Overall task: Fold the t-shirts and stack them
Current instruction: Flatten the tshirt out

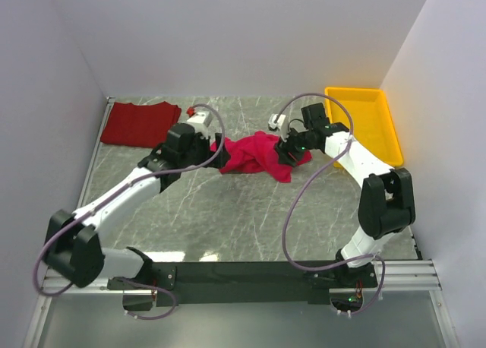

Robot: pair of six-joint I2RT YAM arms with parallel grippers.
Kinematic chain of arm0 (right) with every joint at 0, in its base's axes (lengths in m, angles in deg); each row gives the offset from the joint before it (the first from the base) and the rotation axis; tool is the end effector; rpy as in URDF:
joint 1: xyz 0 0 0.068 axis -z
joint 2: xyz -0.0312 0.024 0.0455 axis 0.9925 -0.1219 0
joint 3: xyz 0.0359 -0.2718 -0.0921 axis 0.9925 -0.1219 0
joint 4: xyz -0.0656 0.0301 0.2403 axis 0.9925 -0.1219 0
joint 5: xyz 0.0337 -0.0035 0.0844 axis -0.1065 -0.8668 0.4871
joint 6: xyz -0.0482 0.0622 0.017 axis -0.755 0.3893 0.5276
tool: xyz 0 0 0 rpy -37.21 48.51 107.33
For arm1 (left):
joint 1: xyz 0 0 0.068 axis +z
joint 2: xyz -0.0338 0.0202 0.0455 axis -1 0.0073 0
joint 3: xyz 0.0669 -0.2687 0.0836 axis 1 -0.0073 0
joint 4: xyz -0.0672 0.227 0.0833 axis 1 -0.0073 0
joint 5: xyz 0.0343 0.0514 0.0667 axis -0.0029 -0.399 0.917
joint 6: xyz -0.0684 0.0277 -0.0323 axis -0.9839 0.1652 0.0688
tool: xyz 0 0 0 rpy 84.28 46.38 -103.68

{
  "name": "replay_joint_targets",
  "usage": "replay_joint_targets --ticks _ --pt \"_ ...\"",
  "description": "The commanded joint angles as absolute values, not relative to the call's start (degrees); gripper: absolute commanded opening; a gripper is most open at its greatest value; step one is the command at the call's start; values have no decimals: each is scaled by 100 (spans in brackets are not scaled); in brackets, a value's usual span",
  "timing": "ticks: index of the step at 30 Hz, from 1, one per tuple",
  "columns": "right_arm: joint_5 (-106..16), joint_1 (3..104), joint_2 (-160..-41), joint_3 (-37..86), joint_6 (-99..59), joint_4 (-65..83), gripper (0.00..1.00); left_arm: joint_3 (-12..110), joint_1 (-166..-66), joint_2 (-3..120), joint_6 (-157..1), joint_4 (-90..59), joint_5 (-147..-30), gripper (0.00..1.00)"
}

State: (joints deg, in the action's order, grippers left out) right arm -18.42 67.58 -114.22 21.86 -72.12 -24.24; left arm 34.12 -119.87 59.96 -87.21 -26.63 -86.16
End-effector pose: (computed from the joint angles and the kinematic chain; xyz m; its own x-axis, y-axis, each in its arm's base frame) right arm 0.3348 0.1331 0.2530 -0.1874 -0.6596 -0.7279 -0.9362 0.3443 -0.0709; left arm 0.2757 -0.1696 0.2945 -0.5954 -0.0561 -0.8014 0.3981 0.8459 -0.3550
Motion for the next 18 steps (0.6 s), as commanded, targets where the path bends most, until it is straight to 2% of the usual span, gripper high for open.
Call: replay_joint_targets --ticks 1,3,5,9,10,12,14,18 --pt "-2504 6569 -11502 2468 -7011 -1981 59 3060 -11947 5380 -8925 -2502 -8025 89" --pt "-2541 6516 -11633 2617 -6854 -1955 56 2823 -11956 5046 -8996 -2493 -8025 89" --pt "-2524 6507 -11800 2748 -6809 -1990 49 2691 -11938 4774 -9093 -2449 -7814 89" --pt "-2480 6410 -12029 3126 -7054 -2489 20 2427 -11947 4430 -9146 -2353 -7717 89" --pt "-2427 6401 -12038 3223 -7116 -2639 9 2409 -11938 4377 -9093 -2318 -7717 89" --pt "-2130 6410 -11899 3581 -7631 -3373 0 2330 -11947 4132 -8910 -2221 -7778 88" --pt "-1865 6445 -11636 3838 -8212 -3877 0 2251 -11938 3965 -8699 -2125 -7927 86" --pt "-1249 6481 -10809 4198 -10615 -5335 0 1953 -11938 3402 -7987 -1817 -8523 86"
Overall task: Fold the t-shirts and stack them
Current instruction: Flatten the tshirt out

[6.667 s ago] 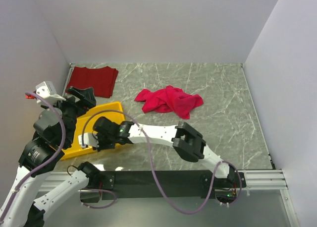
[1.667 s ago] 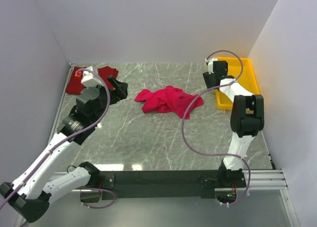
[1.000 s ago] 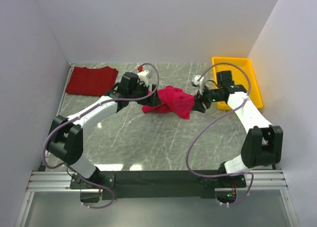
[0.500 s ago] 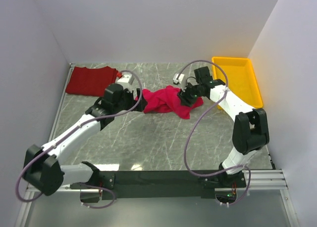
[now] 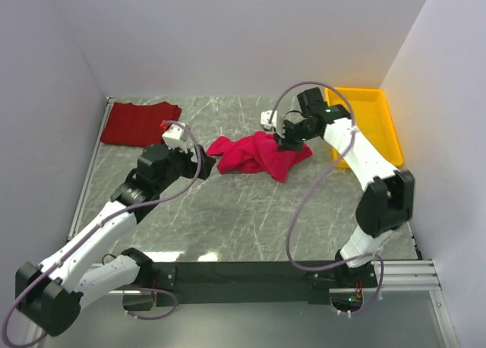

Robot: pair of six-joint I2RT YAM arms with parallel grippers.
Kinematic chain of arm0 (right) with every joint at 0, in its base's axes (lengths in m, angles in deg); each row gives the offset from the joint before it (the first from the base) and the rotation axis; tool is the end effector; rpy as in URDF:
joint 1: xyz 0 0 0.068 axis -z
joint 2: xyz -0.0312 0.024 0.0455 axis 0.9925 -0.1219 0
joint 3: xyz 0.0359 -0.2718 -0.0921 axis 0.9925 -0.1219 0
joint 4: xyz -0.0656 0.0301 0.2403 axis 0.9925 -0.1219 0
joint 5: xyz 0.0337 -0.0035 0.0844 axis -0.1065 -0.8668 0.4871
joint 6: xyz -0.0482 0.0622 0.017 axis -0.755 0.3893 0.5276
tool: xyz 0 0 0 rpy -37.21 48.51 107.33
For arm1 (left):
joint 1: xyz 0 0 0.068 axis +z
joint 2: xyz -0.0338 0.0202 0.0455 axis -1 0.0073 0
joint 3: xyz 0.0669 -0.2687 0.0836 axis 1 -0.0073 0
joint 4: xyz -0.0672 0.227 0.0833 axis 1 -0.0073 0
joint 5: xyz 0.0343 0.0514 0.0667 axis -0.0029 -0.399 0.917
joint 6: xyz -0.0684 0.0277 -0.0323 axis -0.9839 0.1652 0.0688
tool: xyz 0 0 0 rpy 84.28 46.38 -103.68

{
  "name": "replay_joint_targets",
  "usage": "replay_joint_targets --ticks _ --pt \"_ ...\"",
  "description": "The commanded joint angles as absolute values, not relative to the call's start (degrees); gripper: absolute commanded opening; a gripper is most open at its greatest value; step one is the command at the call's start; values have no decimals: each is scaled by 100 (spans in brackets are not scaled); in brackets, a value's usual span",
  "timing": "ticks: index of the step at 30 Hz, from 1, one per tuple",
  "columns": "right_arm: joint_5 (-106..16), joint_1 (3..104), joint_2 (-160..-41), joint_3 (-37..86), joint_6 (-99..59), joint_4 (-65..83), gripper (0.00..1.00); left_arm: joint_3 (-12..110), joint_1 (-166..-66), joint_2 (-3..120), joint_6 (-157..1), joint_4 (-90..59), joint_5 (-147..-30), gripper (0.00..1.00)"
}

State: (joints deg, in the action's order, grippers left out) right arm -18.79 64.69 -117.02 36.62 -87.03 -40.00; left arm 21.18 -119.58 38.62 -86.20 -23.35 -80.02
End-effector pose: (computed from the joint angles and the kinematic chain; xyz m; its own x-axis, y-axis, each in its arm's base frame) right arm 0.3351 0.1519 0.2968 0.0522 -0.7399 -0.6707 -0.9735 0.1121 -0.1995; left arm 0.2086 -0.1204 0.3152 -0.4092 -0.1496 -0.9001 0.3846 0.8663 -0.3188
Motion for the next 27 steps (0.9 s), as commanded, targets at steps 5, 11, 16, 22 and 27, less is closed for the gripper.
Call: replay_joint_targets --ticks 5,11,16,22,27 --pt "-1565 6024 -10053 3861 -11721 -7271 0 1566 -11938 2839 -7406 -1166 -9254 87" --pt "-2179 4987 -8132 638 -11151 -6500 0 1635 -11938 3162 -7572 -1306 -10098 86" --pt "-2778 5064 -7232 -555 -10799 -6314 3 1574 -11956 3506 -7765 -1140 -10476 86" --pt "-2489 5372 -6966 -574 -9983 -5867 37 1802 -11973 4480 -8492 -762 -10758 85" --pt "-1549 6827 -7309 147 -9079 -5436 43 2557 -12279 5781 -9172 -832 -10907 81"
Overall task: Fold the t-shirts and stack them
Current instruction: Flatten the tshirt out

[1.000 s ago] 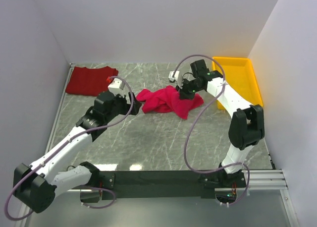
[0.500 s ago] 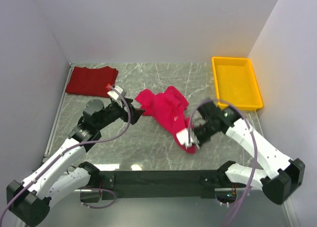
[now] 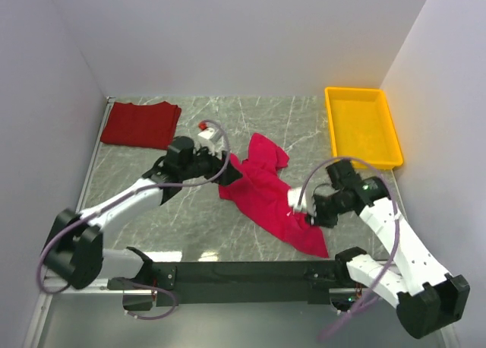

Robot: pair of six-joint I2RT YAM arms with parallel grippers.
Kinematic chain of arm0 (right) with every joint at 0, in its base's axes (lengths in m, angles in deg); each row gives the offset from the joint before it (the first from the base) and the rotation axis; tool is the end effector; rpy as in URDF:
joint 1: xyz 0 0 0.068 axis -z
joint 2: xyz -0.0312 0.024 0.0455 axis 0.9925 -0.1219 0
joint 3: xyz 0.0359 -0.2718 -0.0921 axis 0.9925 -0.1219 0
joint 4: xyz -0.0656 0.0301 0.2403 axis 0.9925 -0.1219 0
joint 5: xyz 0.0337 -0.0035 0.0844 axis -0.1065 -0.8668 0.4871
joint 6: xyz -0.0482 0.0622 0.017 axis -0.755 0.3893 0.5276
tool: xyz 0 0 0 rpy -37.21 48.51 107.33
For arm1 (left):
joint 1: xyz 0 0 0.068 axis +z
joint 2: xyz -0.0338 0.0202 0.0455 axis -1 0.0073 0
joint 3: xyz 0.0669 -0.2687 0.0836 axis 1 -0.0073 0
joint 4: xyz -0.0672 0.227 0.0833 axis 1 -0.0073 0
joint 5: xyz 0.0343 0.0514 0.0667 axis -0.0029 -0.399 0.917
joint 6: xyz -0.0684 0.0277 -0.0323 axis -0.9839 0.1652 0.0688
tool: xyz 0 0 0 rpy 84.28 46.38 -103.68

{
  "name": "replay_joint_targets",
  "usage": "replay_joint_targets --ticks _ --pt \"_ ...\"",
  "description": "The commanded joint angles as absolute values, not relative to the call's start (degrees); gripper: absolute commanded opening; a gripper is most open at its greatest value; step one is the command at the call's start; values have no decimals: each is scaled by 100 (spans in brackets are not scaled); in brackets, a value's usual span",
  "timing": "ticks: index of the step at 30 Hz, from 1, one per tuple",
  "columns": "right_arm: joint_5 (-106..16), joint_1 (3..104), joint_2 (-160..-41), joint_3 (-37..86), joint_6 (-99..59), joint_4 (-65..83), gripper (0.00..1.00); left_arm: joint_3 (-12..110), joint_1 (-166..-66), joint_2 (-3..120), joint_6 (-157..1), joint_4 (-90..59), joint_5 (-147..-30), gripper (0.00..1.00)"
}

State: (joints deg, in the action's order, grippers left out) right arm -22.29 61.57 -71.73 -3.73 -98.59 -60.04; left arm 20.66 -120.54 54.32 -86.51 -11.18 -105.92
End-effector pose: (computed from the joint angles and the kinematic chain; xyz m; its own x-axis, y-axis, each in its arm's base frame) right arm 0.1015 0.0778 0.2466 0.1362 -0.8251 -0.5483 -0.9903 -0.0985 -0.0977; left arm 0.2360 -0.1770 0.2743 -0.5686 -0.0150 -0.8225 0.6573 0.5929 -0.4652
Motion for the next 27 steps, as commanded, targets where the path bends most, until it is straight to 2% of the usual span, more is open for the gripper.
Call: replay_joint_targets --ticks 1,6,10,14,18,27 --pt "-1269 7032 -7458 226 -8981 -5357 43 2663 -12368 5931 -9094 -902 -10864 84" --pt "-327 8245 -7766 490 -8505 -5418 44 3041 -12824 6669 -8445 -639 -11144 84" --pt "-115 8984 -7662 254 -8163 -5234 44 3533 -12940 7458 -6925 -796 -11967 85" --pt "-45 9319 -7459 -89 -7390 -4698 44 4402 -13019 8242 -5589 -1244 -12752 85" --pt "34 9608 -7415 -134 -7116 -4425 44 5325 -13238 9042 -4289 -2568 -12955 84" --pt "192 10022 -7503 -98 -7020 -4302 44 6609 -13537 10247 -3697 -3477 -12771 80"
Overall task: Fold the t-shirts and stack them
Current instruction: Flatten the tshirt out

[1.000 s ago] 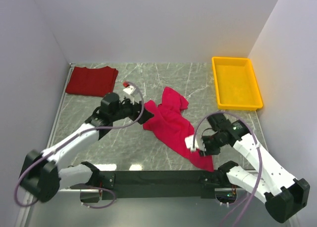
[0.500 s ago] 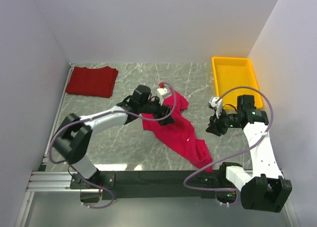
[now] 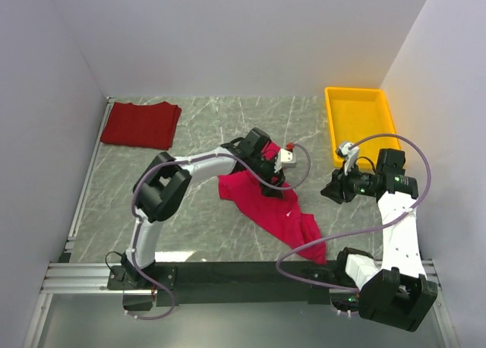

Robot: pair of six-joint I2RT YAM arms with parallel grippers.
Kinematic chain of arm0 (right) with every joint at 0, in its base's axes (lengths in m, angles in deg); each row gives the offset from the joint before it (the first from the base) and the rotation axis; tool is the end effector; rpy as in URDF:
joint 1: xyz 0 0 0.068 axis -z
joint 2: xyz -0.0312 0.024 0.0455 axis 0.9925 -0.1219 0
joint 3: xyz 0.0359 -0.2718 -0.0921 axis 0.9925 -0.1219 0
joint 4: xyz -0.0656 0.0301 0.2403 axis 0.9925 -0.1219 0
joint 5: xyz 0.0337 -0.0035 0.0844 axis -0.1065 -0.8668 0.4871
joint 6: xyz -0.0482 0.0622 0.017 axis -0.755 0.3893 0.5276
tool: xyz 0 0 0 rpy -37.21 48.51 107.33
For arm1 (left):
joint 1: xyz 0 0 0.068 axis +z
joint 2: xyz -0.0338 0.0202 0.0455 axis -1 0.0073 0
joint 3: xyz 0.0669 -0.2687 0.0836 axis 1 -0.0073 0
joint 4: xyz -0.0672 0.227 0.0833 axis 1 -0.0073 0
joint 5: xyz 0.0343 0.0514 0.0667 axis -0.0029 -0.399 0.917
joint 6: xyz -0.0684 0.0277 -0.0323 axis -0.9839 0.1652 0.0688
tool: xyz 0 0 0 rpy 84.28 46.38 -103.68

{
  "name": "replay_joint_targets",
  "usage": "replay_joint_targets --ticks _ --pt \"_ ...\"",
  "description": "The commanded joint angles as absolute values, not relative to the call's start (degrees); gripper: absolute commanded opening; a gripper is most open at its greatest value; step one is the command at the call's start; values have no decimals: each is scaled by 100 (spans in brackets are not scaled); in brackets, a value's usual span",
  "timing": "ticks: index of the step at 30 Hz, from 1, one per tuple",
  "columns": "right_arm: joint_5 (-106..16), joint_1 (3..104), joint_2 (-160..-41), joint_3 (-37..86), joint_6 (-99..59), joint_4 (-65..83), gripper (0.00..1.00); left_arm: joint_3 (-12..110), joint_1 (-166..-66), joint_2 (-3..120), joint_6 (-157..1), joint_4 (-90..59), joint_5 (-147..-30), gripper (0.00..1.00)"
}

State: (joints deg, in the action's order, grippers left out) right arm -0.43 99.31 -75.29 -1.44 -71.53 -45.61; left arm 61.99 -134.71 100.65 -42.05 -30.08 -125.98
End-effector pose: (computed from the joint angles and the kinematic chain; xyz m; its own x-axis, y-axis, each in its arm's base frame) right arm 0.1672 0.0085 0.2783 -0.4652 -0.3108 -0.8288 -0.7291 0.6655 0.1597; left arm 0.2939 -0.3662 0.1984 -0.1010 0.5125 -0.8527 0.9814 -0.0893 -0.1699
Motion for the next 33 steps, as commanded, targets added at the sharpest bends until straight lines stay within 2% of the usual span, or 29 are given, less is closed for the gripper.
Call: replay_joint_targets --ticks 1,4,8,11,12,14,15,17,24,28,33 --pt "219 10031 -7512 -107 -7011 -4302 44 6627 -13546 10326 -3714 -3460 -12710 79" --pt "307 10075 -7529 -99 -7011 -4328 44 6549 -13625 10397 -3810 -3285 -12482 77" --pt "430 10084 -7547 -90 -7020 -4363 44 6487 -13775 10564 -3986 -3030 -11483 72" --pt "509 10093 -7582 -46 -7081 -4433 44 6452 -13862 10625 -4249 -2687 -10875 61" --pt "518 10093 -7591 -46 -7081 -4442 44 6478 -13889 10634 -4337 -2626 -10794 49" --pt "526 10093 -7573 -46 -7090 -4451 44 6557 -13898 10669 -4469 -2599 -10627 34" --pt "526 10093 -7565 -46 -7081 -4451 44 6557 -13907 10643 -4548 -2590 -10513 16" --pt "518 10101 -7547 -55 -7072 -4442 44 6505 -13907 10529 -4637 -2493 -10442 1" --pt "97 10084 -7590 -116 -7028 -4354 44 6022 -13608 9309 -6191 -1843 -10292 1" --pt "-53 9848 -7959 94 -7475 -4819 49 5574 -13432 8465 -7079 -1562 -10222 1" --pt "-720 8829 -8268 165 -7056 -4655 63 5424 -13221 8051 -7783 -1754 -9933 1"
